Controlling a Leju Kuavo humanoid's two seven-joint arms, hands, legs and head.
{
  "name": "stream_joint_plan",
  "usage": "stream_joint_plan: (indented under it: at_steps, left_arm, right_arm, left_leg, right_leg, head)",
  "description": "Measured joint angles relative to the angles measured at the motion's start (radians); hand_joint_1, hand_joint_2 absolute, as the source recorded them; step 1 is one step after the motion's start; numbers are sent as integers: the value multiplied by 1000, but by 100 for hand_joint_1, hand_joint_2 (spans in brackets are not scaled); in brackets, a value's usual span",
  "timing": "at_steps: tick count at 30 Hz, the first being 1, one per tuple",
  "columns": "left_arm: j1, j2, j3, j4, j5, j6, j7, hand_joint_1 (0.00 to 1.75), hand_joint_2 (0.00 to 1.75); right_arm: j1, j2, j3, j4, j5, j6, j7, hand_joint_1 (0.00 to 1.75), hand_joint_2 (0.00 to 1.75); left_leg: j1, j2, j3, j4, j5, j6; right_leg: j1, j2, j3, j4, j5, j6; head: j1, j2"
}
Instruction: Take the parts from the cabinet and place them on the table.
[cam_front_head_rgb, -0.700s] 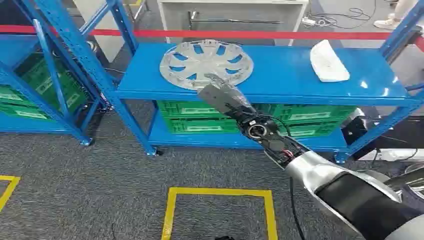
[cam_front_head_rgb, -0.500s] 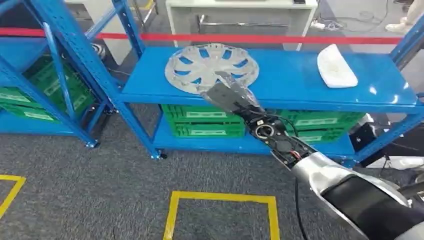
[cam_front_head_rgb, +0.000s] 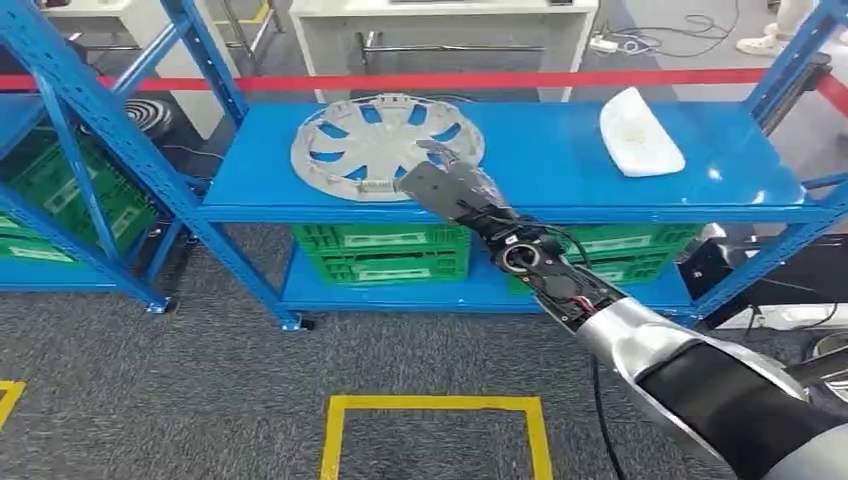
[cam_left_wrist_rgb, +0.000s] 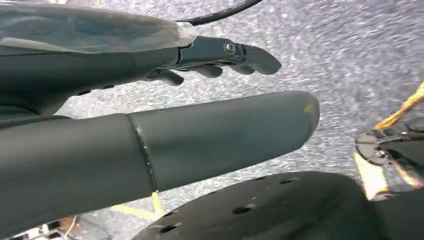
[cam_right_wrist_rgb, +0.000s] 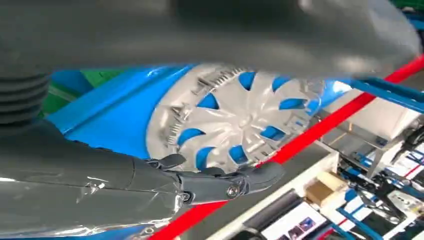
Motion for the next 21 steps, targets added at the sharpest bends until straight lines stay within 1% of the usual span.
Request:
stream_joint_plan:
  at_steps: [2,3,4,5,6,7,8,9,10,11,13,14,15,16,17,18,19,20,21]
  left_arm:
    - [-3,1,0,0,-3,0,0,0,0]
    - [-6,0,0,0,-3,-1,0,0,0]
    - [-6,-1,0,0,-3,-3,0,0,0]
    - [-6,-3,0,0,-4,-4,0,0,0]
    - [-7,-3,-1,0,-5,-4,0,0,0]
    - [-8,-3,-1,0,-5,-4,0,0,0]
    - [-9,-3,-1,0,-5,-4,0,0,0]
    - [-9,-3,-1,0,-5,-5,0,0,0]
    - [-9,-3,-2,0,-5,-5,0,0,0]
    - [-7,-5,-2,0,-5,-5,0,0,0]
    - [-8,-7,-2,0,-6,-6,0,0,0]
    - [-8,-5,-3,0,-6,-6,0,0,0]
    - [-11,-5,-4,0,-6,-6,0,0,0]
    - [-13,-5,-5,0,-6,-6,0,0,0]
    - [-13,-5,-5,0,-6,-6,0,0,0]
    - [-13,-5,-5,0,-6,-6,0,0,0]
    - [-12,-4,-5,0,-6,-6,0,0,0]
    - [-11,-5,-5,0,-6,-6,0,0,0]
    - [-12,-6,-6,0,-6,-6,0,0,0]
  right_arm:
    - [1,0,0,-2,0,6,7,0,0]
    - [1,0,0,-6,2,11,9,0,0]
    - [2,-6,-1,-12,6,16,10,0,0]
    - [-2,-8,-1,-13,9,16,11,0,0]
    - [-3,-10,-1,-14,11,17,11,0,0]
    - [1,-11,-1,-14,13,18,12,0,0]
    - [7,-11,-1,-14,14,19,13,0,0]
    - [14,-14,-1,-14,14,19,14,0,0]
    - [17,-16,0,-14,14,19,14,0,0]
    - [17,-17,-1,-14,14,19,14,0,0]
    - [16,-19,-1,-15,14,19,14,0,0]
    - [17,-22,-1,-15,14,19,14,0,0]
    - [16,-22,0,-18,14,20,14,0,0]
    - [17,-22,0,-19,14,20,14,0,0]
    - [17,-22,0,-19,14,20,14,0,0]
    - [16,-22,0,-21,14,20,14,0,0]
    - [15,-23,-2,-24,14,20,14,0,0]
    - [14,-23,-2,-26,14,19,14,0,0]
    - [13,-23,-2,-29,14,19,14,0,0]
  left_leg:
    - [-5,0,3,-1,-7,7]
    - [-2,0,12,-16,-5,11]
    - [10,4,27,-35,1,11]
    - [9,3,36,-43,-1,14]
    - [9,4,41,-43,-5,19]
    - [8,4,45,-42,-10,20]
    - [8,4,50,-42,-14,21]
    - [9,2,58,-42,-21,21]
    - [9,0,66,-41,-27,20]
    - [11,-2,75,-37,-36,16]
    - [15,-4,93,-26,-56,6]
    - [10,-6,95,-20,-67,-3]
    - [8,-8,91,-8,-72,-6]
    - [8,-8,90,-11,-73,-8]
    - [9,-8,90,-14,-74,-13]
    - [11,-8,92,-15,-76,-17]
    - [13,-7,91,-9,-84,-23]
    - [14,-6,78,27,-102,-28]
    - [16,-6,40,99,-134,-34]
  right_leg:
    - [-4,0,6,-10,-4,10]
    - [-1,0,14,-19,-5,17]
    - [-2,-7,15,-7,-11,21]
    - [0,-11,-3,33,-32,25]
    - [-1,-12,-40,107,-69,28]
    - [-1,-12,-88,195,-106,30]
    - [-1,-12,-131,269,-130,34]
    - [-3,-13,-167,322,-131,38]
    - [-4,-13,-173,312,-104,40]
    - [-6,-15,-155,253,-54,41]
    - [-10,-20,-83,62,64,45]
    - [-10,-21,-61,16,65,47]
    - [-10,-15,-59,7,61,32]
    - [-6,-14,-63,11,58,24]
    - [-2,-14,-64,11,55,16]
    - [-2,-13,-63,10,55,10]
    - [-9,-12,-55,6,54,3]
    - [-10,-11,-52,6,51,-2]
    - [-10,-10,-50,6,49,-6]
  head:
    - [-1,0]
    - [-3,0]
    - [3,0]
    - [7,0]
    - [13,0]
    - [15,0]
    - [15,0]
    - [19,0]
    - [24,0]
    - [29,0]
    - [37,0]
    - [42,0]
    - [38,0]
    - [29,0]
    - [24,0]
    - [23,0]
    - [27,0]
    - [22,0]
    - [10,0]
